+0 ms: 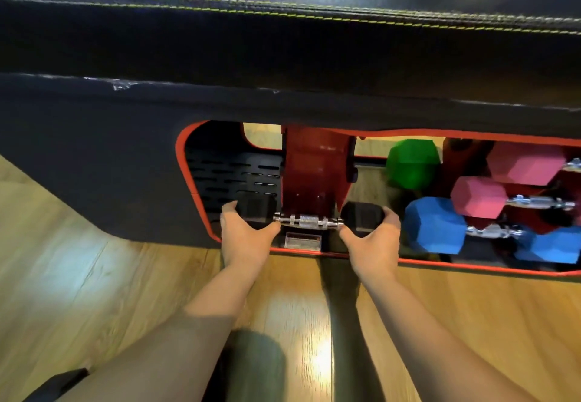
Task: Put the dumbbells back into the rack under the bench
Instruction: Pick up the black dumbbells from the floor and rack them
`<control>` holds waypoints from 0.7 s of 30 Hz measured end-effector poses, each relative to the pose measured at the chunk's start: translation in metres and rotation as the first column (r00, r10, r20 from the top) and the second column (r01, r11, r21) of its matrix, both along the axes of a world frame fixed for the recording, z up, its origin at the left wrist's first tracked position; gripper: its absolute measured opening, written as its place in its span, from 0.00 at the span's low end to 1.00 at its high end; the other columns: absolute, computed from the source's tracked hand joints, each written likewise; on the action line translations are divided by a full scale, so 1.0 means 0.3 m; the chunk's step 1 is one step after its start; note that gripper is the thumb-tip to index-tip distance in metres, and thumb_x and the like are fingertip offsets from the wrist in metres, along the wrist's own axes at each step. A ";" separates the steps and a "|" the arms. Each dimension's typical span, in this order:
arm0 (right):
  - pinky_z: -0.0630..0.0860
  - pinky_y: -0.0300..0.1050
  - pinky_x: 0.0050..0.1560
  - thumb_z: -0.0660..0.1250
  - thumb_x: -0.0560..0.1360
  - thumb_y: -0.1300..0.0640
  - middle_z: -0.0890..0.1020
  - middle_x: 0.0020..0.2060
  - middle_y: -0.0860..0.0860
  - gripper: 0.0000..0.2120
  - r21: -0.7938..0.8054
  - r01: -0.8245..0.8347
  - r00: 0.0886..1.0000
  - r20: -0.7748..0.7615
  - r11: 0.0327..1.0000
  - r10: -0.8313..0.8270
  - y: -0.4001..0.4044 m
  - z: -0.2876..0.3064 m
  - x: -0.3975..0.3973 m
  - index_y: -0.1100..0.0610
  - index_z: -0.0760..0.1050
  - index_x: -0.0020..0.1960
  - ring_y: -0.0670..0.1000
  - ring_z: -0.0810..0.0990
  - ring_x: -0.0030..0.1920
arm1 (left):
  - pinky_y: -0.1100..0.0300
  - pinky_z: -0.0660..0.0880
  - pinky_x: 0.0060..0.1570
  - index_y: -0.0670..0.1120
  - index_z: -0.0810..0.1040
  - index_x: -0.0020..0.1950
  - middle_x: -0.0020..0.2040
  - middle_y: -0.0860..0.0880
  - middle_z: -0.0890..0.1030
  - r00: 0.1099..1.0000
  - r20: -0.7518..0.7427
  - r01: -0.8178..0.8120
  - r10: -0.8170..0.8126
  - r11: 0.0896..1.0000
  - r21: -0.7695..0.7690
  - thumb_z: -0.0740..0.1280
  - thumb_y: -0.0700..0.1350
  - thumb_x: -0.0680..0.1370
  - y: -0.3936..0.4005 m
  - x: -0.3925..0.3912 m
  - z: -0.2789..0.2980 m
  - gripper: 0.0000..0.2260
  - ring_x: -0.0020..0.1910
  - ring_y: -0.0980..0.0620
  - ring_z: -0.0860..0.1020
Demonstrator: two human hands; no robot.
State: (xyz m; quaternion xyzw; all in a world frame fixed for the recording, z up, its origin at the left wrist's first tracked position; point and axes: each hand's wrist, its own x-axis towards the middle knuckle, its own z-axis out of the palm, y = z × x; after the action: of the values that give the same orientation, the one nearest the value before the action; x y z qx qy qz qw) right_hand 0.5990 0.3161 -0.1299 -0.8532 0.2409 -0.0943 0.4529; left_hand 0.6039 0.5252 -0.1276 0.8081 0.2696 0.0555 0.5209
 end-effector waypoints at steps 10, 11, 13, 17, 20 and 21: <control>0.76 0.57 0.61 0.80 0.68 0.53 0.75 0.61 0.56 0.40 0.052 -0.019 1.000 0.020 0.998 0.018 -0.007 -0.013 0.068 0.59 0.62 0.72 0.59 0.75 0.61 | 0.53 0.75 0.60 0.43 0.63 0.72 0.67 0.44 0.74 0.998 0.053 -0.015 0.015 1.000 -0.012 0.81 0.45 0.67 -0.013 0.070 -0.033 0.40 0.62 0.45 0.76; 0.76 0.56 0.62 0.80 0.68 0.53 0.75 0.61 0.56 0.40 0.063 -0.020 1.000 0.012 0.998 0.019 -0.006 -0.015 0.073 0.59 0.62 0.72 0.58 0.76 0.61 | 0.55 0.74 0.58 0.43 0.63 0.73 0.67 0.44 0.73 0.998 0.059 -0.011 0.012 1.000 -0.009 0.81 0.45 0.67 -0.015 0.073 -0.036 0.40 0.62 0.45 0.76; 0.76 0.55 0.63 0.80 0.68 0.53 0.76 0.61 0.57 0.40 0.077 -0.030 1.000 -0.006 0.997 0.030 -0.012 -0.021 0.082 0.59 0.63 0.73 0.57 0.76 0.62 | 0.58 0.72 0.57 0.43 0.64 0.73 0.68 0.44 0.73 0.998 0.070 0.004 -0.005 1.000 0.018 0.81 0.46 0.68 -0.019 0.080 -0.039 0.39 0.62 0.45 0.75; 0.71 0.51 0.68 0.78 0.70 0.49 0.73 0.66 0.56 0.40 0.023 -0.074 0.997 0.001 0.997 0.074 -0.021 -0.017 0.094 0.58 0.62 0.76 0.58 0.73 0.66 | 0.56 0.73 0.61 0.42 0.67 0.71 0.65 0.44 0.74 0.994 0.105 0.023 -0.028 0.999 0.047 0.80 0.46 0.69 -0.008 0.105 -0.040 0.35 0.62 0.46 0.76; 0.69 0.50 0.67 0.77 0.71 0.49 0.70 0.67 0.56 0.40 -0.006 -0.082 0.996 0.019 0.997 0.082 -0.014 -0.019 0.080 0.59 0.61 0.76 0.57 0.71 0.67 | 0.57 0.74 0.60 0.44 0.67 0.70 0.65 0.45 0.74 0.993 0.110 0.030 -0.034 0.999 0.041 0.79 0.46 0.70 -0.003 0.098 -0.046 0.34 0.62 0.47 0.76; 0.69 0.50 0.67 0.77 0.71 0.50 0.70 0.67 0.56 0.40 -0.012 -0.083 0.996 0.022 0.997 0.083 -0.010 -0.020 0.074 0.59 0.61 0.76 0.57 0.71 0.66 | 0.55 0.74 0.60 0.45 0.67 0.69 0.65 0.46 0.74 0.993 0.114 0.033 -0.036 0.999 0.033 0.79 0.46 0.69 -0.004 0.092 -0.047 0.34 0.62 0.47 0.76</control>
State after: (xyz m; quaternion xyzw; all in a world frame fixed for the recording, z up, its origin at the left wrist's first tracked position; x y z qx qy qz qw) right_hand 0.6211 0.3130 -0.1359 -0.8637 0.1998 -0.0864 0.4546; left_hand 0.6316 0.5241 -0.1417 0.8162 0.2244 0.0968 0.5236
